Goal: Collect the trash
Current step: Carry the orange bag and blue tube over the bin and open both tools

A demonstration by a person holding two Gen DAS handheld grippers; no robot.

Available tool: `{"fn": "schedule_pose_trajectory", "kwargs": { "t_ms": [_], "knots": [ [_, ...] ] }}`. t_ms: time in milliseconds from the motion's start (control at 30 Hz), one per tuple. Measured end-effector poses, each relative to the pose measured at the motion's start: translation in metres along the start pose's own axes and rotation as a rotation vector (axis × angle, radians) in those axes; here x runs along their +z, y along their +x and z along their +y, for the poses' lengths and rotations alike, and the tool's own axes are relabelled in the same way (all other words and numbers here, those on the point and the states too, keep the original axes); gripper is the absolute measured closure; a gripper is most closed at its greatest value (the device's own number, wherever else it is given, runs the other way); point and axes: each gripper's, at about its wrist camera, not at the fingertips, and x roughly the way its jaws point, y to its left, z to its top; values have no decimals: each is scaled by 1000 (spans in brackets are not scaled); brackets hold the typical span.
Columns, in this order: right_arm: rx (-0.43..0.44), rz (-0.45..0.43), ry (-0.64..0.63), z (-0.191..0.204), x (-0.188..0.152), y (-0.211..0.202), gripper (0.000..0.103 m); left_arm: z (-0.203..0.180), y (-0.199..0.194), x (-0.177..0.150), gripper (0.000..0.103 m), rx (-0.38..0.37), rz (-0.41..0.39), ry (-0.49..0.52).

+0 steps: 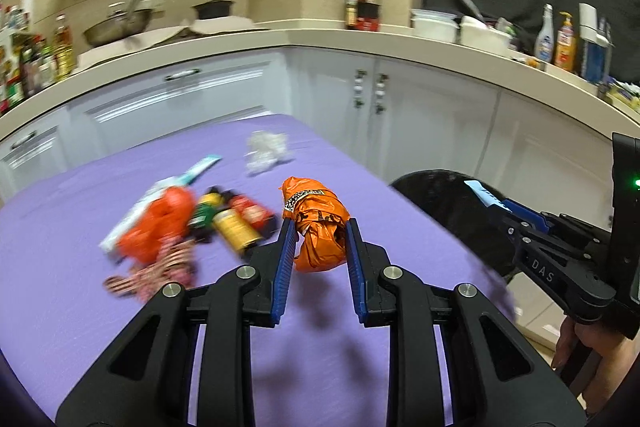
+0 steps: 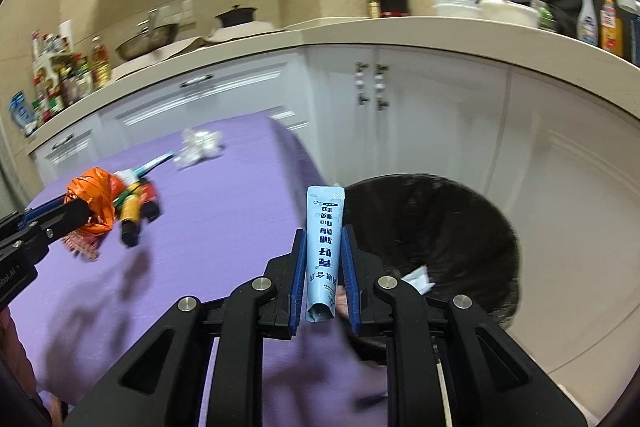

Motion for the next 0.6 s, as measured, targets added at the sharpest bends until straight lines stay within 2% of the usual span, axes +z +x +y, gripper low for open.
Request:
{"fn": "schedule_pose_trajectory", "kwargs": {
  "t_ms": [300,600],
  "knots": [
    [-73,-13,56,-47,8,1,85,-70,39,28,79,-101,-12,93],
    [-108,-14,94,-78,16,16,85,-114,83,48,79,-132,18,140]
  ]
}}
